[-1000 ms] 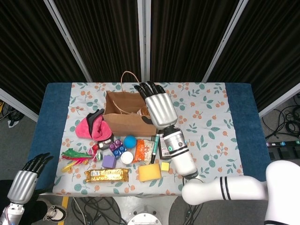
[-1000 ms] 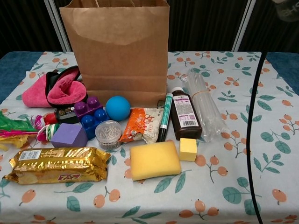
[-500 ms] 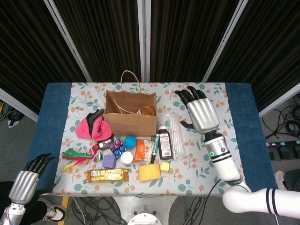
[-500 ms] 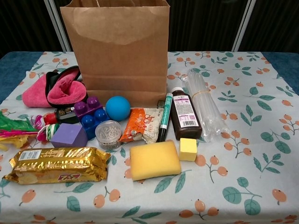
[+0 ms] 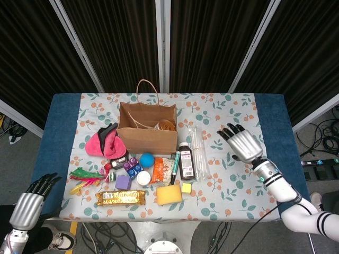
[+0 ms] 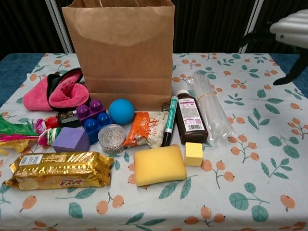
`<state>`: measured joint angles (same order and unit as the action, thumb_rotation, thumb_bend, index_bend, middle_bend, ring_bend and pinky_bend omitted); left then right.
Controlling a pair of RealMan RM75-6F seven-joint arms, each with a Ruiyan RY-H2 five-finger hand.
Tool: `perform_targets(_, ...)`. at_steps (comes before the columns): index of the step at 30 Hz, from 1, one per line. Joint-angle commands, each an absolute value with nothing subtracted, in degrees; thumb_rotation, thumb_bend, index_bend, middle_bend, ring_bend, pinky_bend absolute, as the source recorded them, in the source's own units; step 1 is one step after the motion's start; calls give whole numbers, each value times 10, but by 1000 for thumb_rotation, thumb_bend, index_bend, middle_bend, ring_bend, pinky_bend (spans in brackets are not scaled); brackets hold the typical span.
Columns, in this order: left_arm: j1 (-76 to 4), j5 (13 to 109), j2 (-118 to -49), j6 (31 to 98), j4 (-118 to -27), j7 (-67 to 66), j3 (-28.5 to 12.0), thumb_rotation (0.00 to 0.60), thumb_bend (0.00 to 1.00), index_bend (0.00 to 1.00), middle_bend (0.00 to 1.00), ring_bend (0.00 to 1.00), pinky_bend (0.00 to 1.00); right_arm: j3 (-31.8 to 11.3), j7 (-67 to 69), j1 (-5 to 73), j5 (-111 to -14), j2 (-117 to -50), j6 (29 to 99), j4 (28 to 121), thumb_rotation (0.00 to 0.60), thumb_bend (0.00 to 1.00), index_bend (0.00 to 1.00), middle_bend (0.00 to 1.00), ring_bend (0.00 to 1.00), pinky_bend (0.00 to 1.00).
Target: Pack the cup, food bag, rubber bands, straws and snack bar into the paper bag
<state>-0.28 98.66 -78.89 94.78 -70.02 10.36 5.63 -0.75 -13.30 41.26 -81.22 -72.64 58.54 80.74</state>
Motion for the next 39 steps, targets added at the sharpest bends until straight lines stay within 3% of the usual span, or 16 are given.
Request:
perform_targets(1,-3,986,-789,948,-699,104,56,600,87,217,227,153,244,8,-105,423,-858,-777,564,736,600,0,179,186,97,224)
perform_targets(6,-3,984,-790,946,-698,106,55,600,87,217,227,153,244,-1,-93,453,-860,-814,512,688,600,0,90,144,8,100)
perform_targets(11,-3,980,-790,944,-696,110,54,600,87,217,227,153,244,-21,-98,487,-845,-840,462,671,600,44,22,96,0,17)
perform_targets(15,-3,977,-790,942,-697,112,53,600,87,217,227,153,244,-39,-100,510,-835,-857,437,664,600,97,6,76,0,6)
perform_targets(27,-1,974,-788,942,-698,115,52,600,87,217,227,153,244,-57,-172,561,-722,-891,303,641,600,100,0,72,0,5)
perform_targets(34,-2,975,-788,939,-700,113,53,600,87,217,227,153,244,-47,-214,568,-665,-878,283,661,600,101,0,82,0,5)
perform_targets(39,-2,979,-787,940,-701,112,56,600,87,217,227,153,244,-35,-265,561,-623,-822,316,729,600,100,0,101,0,8)
